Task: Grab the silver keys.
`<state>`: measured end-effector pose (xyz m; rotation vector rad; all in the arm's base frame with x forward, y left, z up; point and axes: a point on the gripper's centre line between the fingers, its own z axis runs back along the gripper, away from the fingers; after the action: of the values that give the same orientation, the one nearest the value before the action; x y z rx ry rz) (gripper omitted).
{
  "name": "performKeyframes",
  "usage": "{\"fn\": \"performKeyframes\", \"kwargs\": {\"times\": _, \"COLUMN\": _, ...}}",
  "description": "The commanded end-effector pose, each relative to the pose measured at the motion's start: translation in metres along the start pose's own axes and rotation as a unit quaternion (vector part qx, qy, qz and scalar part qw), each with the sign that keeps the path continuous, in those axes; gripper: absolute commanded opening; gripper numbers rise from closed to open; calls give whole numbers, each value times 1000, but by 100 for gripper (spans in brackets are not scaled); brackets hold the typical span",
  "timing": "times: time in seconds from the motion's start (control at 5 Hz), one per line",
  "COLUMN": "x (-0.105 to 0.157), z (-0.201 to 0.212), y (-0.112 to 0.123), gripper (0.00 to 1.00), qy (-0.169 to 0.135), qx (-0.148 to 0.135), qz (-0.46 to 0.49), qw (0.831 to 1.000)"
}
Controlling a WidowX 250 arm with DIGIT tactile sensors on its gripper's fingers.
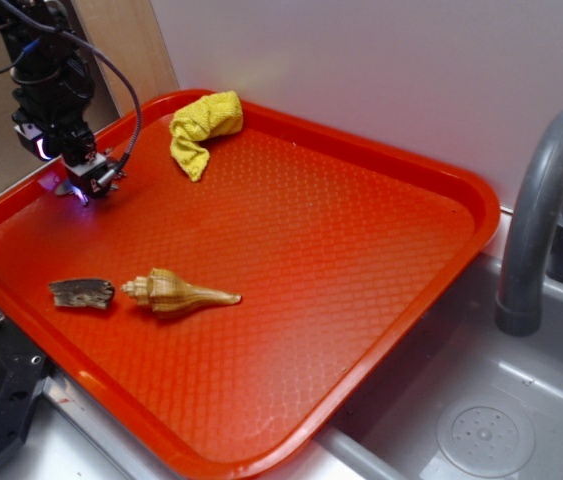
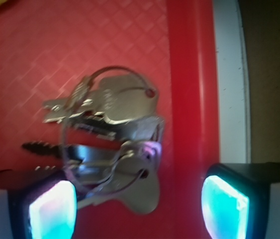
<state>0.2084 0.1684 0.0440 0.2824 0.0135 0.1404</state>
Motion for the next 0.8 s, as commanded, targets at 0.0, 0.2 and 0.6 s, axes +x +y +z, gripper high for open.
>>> {"fn": "performKeyframes", "kwargs": {"times": 0.0, "x": 22, "z": 6, "y": 17, "gripper": 100, "qy": -10, "qx": 11, "qz": 16, "qw": 1000}}
{"fn": "performKeyframes", "kwargs": {"times": 0.2, "x": 25, "z": 5, "y": 18, "gripper": 100, "qy": -10, "qx": 16, "qz": 20, "qw": 1000}}
{"fn": "performKeyframes", "kwargs": {"times": 0.6, "x": 26, "z": -1, "y": 20, "gripper": 0, "qy": -3, "qx": 10, "qz": 36, "qw": 999}}
